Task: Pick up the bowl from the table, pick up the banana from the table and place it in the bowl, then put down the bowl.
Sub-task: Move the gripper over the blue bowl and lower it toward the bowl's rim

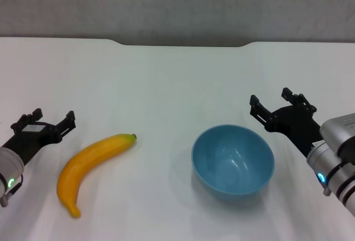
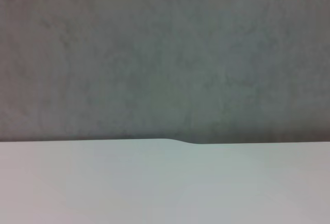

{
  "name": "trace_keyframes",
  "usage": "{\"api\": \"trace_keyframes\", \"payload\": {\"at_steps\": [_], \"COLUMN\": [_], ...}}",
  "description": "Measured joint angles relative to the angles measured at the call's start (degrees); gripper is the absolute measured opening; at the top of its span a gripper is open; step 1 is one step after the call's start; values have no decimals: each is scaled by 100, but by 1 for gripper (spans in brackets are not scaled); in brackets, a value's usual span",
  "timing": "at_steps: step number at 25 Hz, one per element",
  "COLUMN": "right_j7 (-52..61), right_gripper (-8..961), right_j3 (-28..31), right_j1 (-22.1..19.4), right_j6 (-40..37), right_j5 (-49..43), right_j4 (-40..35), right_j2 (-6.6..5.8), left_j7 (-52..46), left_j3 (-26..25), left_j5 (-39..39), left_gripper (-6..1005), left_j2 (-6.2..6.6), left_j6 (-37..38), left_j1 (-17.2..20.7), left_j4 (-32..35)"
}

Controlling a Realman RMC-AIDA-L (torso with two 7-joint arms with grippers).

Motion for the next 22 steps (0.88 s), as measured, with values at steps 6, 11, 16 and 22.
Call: {"api": "trace_keyframes", "payload": {"at_steps": [6, 11, 16, 22], "right_j7": [0, 1, 2, 1], "right_gripper": [854, 854, 853, 853], "right_j3": [48, 89, 148, 151], "right_j1": [-19, -49, -80, -62], "right_j6": [-1, -26, -46, -12], "right_j5": [4, 41, 46, 48], "right_j4": [9, 26, 36, 35], "right_j2": [0, 0, 0, -13], "left_j7": [-27, -35, -36, -73], "left_j3": [25, 28, 31, 107], "left_j5": [0, 0, -18, -6], "left_gripper": [877, 877, 877, 878], "left_j2": [8, 13, 13, 28], "left_j6": [-10, 20, 24, 33], "left_j1": [39, 46, 42, 9], "left_j4": [-117, -107, -88, -123]}}
